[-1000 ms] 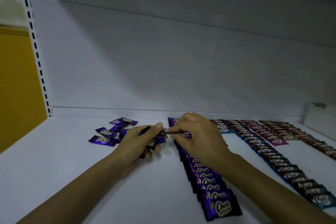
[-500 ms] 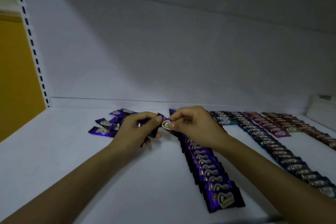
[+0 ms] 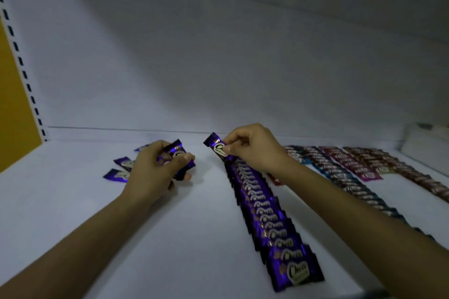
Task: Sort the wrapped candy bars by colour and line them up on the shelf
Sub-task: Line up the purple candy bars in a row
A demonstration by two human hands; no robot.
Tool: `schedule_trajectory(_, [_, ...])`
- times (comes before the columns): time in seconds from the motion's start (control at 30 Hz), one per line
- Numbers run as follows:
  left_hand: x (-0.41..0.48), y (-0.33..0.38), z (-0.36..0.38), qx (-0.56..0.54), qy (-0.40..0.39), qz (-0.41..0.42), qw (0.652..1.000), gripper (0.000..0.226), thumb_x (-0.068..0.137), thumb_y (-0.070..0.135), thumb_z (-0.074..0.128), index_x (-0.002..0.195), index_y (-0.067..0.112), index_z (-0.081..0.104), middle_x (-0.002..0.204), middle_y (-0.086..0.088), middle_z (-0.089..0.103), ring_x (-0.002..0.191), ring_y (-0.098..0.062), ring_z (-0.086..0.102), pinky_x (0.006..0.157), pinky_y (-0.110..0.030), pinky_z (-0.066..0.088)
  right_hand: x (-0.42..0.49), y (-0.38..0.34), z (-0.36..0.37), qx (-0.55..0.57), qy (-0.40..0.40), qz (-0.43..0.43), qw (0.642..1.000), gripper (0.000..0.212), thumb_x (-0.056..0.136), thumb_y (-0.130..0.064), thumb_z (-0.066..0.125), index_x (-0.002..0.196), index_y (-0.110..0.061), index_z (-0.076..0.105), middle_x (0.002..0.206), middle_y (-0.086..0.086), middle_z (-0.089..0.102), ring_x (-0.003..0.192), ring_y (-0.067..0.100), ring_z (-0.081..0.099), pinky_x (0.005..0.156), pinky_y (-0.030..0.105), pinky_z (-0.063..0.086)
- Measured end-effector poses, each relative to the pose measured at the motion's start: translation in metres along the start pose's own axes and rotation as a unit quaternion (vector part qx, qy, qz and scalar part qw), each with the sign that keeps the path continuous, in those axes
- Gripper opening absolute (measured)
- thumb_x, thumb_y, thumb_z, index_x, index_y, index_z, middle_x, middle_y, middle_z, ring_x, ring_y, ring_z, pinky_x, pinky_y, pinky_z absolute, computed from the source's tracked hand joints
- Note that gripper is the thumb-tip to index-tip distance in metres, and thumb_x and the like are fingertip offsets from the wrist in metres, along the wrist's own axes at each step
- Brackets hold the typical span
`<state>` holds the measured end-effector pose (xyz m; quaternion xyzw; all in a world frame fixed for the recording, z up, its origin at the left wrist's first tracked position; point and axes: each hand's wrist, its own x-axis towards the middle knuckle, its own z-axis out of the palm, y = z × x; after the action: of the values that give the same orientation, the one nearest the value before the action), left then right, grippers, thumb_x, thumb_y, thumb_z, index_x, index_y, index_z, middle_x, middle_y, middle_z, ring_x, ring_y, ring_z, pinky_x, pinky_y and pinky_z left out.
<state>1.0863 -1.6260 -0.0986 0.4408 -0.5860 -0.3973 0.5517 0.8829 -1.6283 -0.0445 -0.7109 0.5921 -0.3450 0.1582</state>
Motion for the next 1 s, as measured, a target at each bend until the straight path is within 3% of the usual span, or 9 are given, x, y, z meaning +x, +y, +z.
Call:
schedule_trajectory(0.27, [0.018, -0.015, -0.019, 0.073, 0.022, 0.043, 0.996, 0.014, 0.082, 0.017, 0.073, 0.071, 0.022, 0.066, 0.053, 0.005, 0.060, 0.045, -0.002, 0.047, 0.048, -0.012, 0.036, 0.078, 0.005, 0.040, -0.136, -0.097, 0.015, 0.986, 0.019, 0.085, -0.015, 0.067, 0.104, -0.016, 0.073, 0.107, 0.004, 0.071, 0.099, 0.018, 0.064, 0.087, 0.028, 0.049])
schedule_trajectory(0.37, [0.021, -0.019, -0.018, 0.068, 0.041, 0.044, 0.996, 0.013, 0.083, 0.019, 0.072, 0.088, 0.029, 0.065, 0.065, 0.004, 0.065, 0.051, -0.001, 0.053, 0.055, -0.016, 0.041, 0.084, 0.010, 0.049, -0.259, -0.076, -0.033, 0.962, 0.029, 0.092, -0.017, 0.058, 0.121, -0.017, 0.064, 0.123, 0.002, 0.063, 0.111, 0.020, 0.058, 0.093, 0.024, 0.039])
schedule_trajectory(0.47, [0.024, -0.020, -0.017, 0.066, 0.046, 0.051, 0.995, 0.014, 0.087, 0.016, 0.068, 0.086, 0.030, 0.064, 0.065, 0.006, 0.067, 0.047, -0.001, 0.055, 0.046, -0.014, 0.041, 0.076, 0.005, 0.055, -0.309, -0.050, -0.110, 0.943, 0.033, 0.095, -0.015, 0.049, 0.126, -0.021, 0.059, 0.126, 0.000, 0.061, 0.113, 0.018, 0.056, 0.098, 0.023, 0.029])
schedule_trajectory(0.57, [0.025, -0.020, -0.017, 0.069, 0.050, 0.050, 0.995, 0.009, 0.089, 0.016, 0.065, 0.083, 0.023, 0.067, 0.063, 0.003, 0.068, 0.045, -0.004, 0.055, 0.043, -0.016, 0.040, 0.059, -0.004, 0.066, -0.330, -0.121, -0.162, 0.922, 0.026, 0.096, -0.019, 0.043, 0.107, -0.019, 0.065, 0.104, 0.002, 0.066, 0.095, 0.023, 0.058, 0.094, 0.033, 0.031])
schedule_trajectory(0.63, [0.026, -0.020, -0.017, 0.058, 0.059, 0.043, 0.996, 0.006, 0.089, 0.018, 0.065, 0.084, 0.021, 0.066, 0.065, 0.003, 0.069, 0.047, -0.007, 0.060, 0.044, -0.017, 0.043, 0.053, -0.005, 0.068, -0.332, -0.141, -0.163, 0.918, 0.022, 0.095, -0.020, 0.041, 0.081, -0.017, 0.057, 0.083, 0.001, 0.058, 0.074, 0.022, 0.050, 0.085, 0.034, 0.034])
schedule_trajectory(0.7, [0.026, -0.017, -0.018, 0.037, 0.072, 0.031, 0.996, 0.005, 0.089, 0.021, 0.066, 0.084, 0.021, 0.064, 0.069, 0.005, 0.071, 0.054, -0.013, 0.066, 0.044, -0.021, 0.047, 0.054, -0.001, 0.066, -0.339, -0.134, -0.144, 0.920, 0.027, 0.098, -0.024, 0.039, 0.072, -0.019, 0.048, 0.081, 0.001, 0.052, 0.070, 0.021, 0.045, 0.076, 0.031, 0.030])
schedule_trajectory(0.8, [0.026, -0.015, -0.019, 0.008, 0.101, 0.016, 0.995, 0.006, 0.087, 0.021, 0.068, 0.083, 0.021, 0.064, 0.074, 0.004, 0.071, 0.058, -0.012, 0.069, 0.041, -0.017, 0.045, 0.062, 0.008, 0.066, -0.349, -0.133, -0.121, 0.920, 0.028, 0.100, -0.025, 0.038, 0.093, -0.011, 0.061, 0.098, 0.005, 0.061, 0.084, 0.025, 0.056, 0.072, 0.027, 0.027])
schedule_trajectory(0.9, [0.027, -0.014, -0.020, -0.010, 0.102, 0.000, 0.995, 0.006, 0.087, 0.021, 0.068, 0.084, 0.020, 0.063, 0.075, 0.002, 0.071, 0.058, -0.012, 0.070, 0.041, -0.015, 0.044, 0.065, 0.016, 0.067, -0.333, -0.141, -0.095, 0.928, 0.027, 0.098, -0.018, 0.039, 0.102, -0.009, 0.064, 0.107, 0.006, 0.064, 0.094, 0.024, 0.059, 0.074, 0.029, 0.040])
schedule_trajectory(1.0, [0.026, -0.014, -0.020, -0.019, 0.090, -0.011, 0.996, 0.007, 0.089, 0.022, 0.065, 0.084, 0.019, 0.061, 0.068, 0.005, 0.070, 0.056, -0.012, 0.069, 0.042, -0.017, 0.044, 0.068, 0.014, 0.062, -0.222, -0.119, -0.061, 0.966, 0.031, 0.099, -0.015, 0.041, 0.119, -0.014, 0.064, 0.119, 0.001, 0.063, 0.106, 0.020, 0.058, 0.085, 0.025, 0.041])
